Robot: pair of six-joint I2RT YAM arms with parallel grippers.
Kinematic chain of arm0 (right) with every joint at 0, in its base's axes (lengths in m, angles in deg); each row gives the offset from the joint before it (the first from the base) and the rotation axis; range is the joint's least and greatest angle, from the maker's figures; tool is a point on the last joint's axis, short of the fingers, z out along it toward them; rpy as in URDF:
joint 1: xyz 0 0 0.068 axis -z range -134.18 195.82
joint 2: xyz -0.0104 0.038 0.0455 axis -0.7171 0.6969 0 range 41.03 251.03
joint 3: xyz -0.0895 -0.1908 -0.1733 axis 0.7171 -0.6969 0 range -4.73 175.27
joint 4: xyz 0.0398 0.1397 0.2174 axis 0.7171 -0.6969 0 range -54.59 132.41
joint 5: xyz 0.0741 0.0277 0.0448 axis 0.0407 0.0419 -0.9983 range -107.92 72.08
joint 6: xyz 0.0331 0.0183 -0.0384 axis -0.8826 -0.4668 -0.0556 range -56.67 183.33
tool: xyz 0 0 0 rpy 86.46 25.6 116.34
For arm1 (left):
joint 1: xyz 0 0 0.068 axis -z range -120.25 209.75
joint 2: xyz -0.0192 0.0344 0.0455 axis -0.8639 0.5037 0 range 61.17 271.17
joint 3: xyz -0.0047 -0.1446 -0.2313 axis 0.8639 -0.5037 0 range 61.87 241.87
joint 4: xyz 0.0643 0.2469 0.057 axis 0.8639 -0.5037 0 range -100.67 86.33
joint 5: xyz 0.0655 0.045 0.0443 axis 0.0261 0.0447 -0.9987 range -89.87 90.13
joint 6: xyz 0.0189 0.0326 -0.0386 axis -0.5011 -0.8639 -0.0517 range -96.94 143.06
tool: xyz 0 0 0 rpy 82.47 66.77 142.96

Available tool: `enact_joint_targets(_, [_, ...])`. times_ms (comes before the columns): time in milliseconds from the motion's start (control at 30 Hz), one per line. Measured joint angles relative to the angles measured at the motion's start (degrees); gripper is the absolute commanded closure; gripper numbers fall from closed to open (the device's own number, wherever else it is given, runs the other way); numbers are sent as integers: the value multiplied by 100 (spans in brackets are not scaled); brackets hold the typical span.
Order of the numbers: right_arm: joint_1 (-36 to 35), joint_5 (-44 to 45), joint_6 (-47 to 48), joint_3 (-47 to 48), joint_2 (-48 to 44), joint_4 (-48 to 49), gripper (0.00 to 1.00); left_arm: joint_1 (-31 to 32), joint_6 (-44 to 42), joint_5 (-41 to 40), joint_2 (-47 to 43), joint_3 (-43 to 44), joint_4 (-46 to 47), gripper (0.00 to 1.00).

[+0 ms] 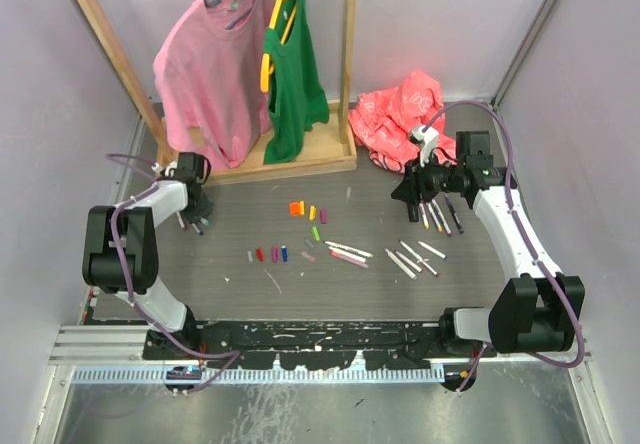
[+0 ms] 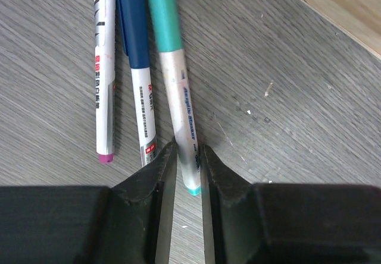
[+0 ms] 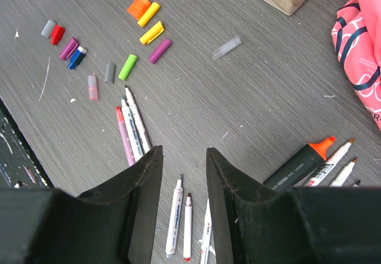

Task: Open the pen caps
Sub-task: Pick up the pen from the center of the board.

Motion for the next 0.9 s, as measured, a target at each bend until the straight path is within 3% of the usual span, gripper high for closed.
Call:
enact_joint_targets(267, [0, -2, 0, 0, 0, -2, 59, 0, -28, 129, -9, 0, 17, 100])
enact_joint_targets(567, [0, -50, 2, 0, 0, -4, 59, 0, -13, 831, -341, -308, 155, 100])
enact_joint_targets(900, [0, -474, -9, -2, 0, -9, 58, 39, 39, 1882, -1615, -1102, 538, 100])
